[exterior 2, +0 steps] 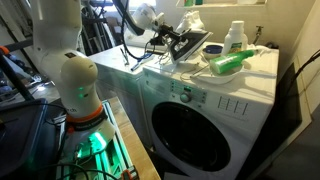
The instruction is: Place the iron upright
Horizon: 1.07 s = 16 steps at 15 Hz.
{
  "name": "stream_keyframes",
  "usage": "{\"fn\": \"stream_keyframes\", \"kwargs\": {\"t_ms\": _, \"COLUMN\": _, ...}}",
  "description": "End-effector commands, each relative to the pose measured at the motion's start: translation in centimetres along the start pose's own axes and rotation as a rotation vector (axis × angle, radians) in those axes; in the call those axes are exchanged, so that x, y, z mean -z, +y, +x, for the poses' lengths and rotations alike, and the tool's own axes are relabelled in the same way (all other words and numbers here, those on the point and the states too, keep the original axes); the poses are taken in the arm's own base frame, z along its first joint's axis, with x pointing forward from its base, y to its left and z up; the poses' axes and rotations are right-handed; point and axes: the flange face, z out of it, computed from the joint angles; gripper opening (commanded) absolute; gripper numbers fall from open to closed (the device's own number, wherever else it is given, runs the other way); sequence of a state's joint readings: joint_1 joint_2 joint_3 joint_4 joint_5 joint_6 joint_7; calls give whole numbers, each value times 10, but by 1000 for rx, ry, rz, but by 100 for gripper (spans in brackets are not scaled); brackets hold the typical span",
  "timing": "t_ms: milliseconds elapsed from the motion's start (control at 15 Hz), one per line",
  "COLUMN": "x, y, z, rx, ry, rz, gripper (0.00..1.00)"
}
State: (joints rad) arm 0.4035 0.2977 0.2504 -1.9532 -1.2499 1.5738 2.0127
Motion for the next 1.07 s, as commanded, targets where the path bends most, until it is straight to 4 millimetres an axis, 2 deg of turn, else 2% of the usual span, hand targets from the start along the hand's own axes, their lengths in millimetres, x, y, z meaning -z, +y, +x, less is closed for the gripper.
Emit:
{"fn": "stream_keyframes", "kwargs": {"t_ms": 0, "x": 7, "y": 10, "z": -15, "rx": -75, "ry": 135, "rz": -12, "gripper": 1}}
{"fn": "stream_keyframes", "kwargs": {"t_ms": 267, "x": 13, "y": 20, "z": -30, "rx": -136, "ry": 222, "rz": -43, "gripper": 1}}
{"fn": "stream_keyframes", "kwargs": {"t_ms": 733, "x": -1, "y": 23, "z": -70, "rx": -118, "ry": 408, "rz": -48, "gripper": 1}}
{"fn": "stream_keyframes", "kwargs": {"t_ms": 933, "x": -8, "y": 20, "z": -80, "rx": -89, "ry": 488, "rz": -69, "gripper": 1}}
{"fn": "stream_keyframes", "kwargs": {"t_ms": 1000, "x": -1, "y": 17, "z": -69, "rx": -97, "ry": 419, "rz": -66, "gripper": 6}}
